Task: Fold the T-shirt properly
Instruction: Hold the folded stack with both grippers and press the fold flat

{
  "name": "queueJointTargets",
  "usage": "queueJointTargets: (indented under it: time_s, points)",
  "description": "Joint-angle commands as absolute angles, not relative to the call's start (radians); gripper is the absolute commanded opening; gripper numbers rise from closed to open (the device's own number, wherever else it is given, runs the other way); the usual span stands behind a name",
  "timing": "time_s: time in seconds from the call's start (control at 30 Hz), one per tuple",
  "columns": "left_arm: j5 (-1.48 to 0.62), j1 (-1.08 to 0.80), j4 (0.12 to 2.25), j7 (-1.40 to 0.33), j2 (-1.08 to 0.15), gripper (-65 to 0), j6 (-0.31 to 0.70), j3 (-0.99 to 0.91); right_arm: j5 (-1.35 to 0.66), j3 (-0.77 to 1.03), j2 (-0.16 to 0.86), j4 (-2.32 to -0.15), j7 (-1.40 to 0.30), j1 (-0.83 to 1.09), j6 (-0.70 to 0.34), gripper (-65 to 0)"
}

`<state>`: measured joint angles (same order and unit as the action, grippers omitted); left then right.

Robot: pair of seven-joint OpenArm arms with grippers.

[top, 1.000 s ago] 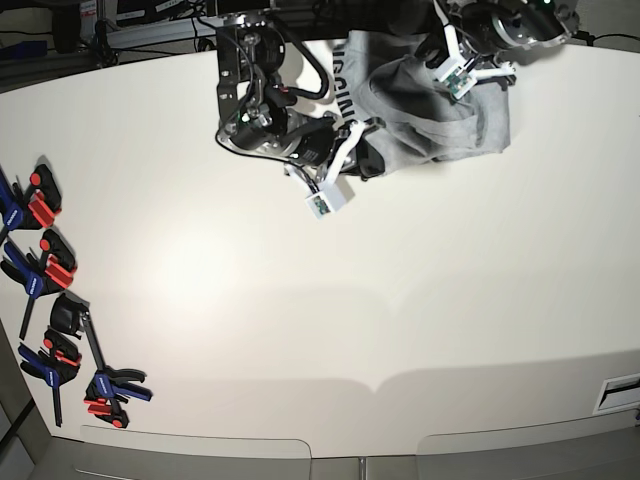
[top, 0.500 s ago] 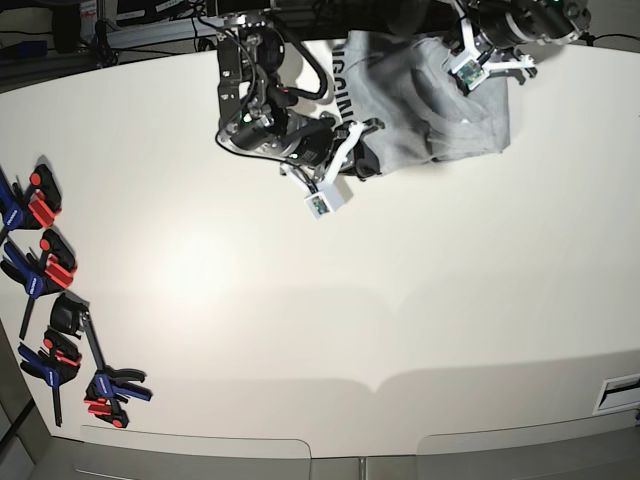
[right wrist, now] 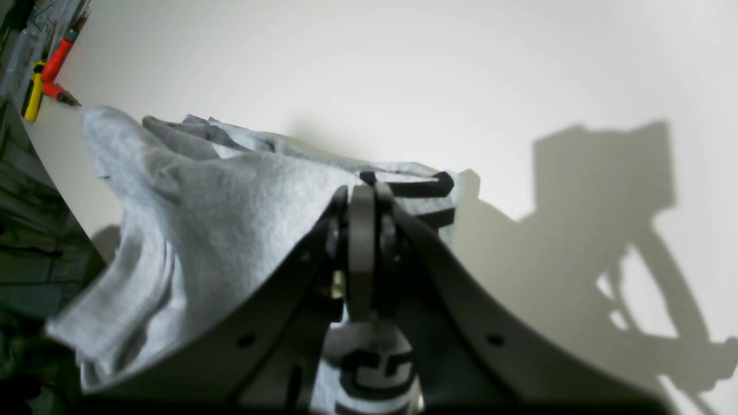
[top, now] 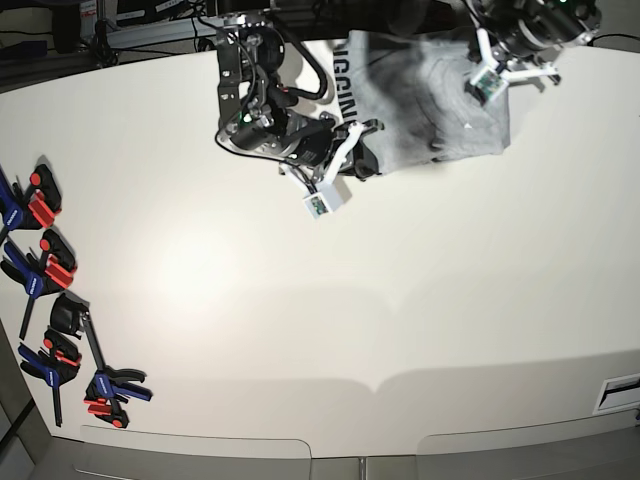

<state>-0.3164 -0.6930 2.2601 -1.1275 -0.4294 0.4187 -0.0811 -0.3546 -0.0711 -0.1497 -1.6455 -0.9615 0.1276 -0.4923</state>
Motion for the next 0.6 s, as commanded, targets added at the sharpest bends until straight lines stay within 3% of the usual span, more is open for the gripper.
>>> queueJointTargets:
  time_s: [0.0,0.4,0.5,0.57]
  points:
    - [-0.318,-0.708,2.279,-1.125,-0.435,-65.0,0.410,-0.104,-0.365,-0.074,-0.157,-1.660,-0.942,0.114,-0.489,-65.0]
    - [-0.374,-0.781,2.279,-1.101,-0.435,-64.7,0.411,-0.231,-0.370,-0.074,-0.157,-1.660,-0.942,0.113,-0.488,-65.0]
    - [-0.364,-0.781,2.279,-1.068,-0.435,-46.2,0.410,-0.231,-0.370,-0.074,-0.157,-1.660,-0.941,0.112,-0.488,-65.0]
    - [-0.334,-0.781,2.279,-1.051,-0.435,-42.1,0.388,-0.231,-0.370,-0.074,-0.157,-1.660,-0.941,0.107,-0.488,-65.0]
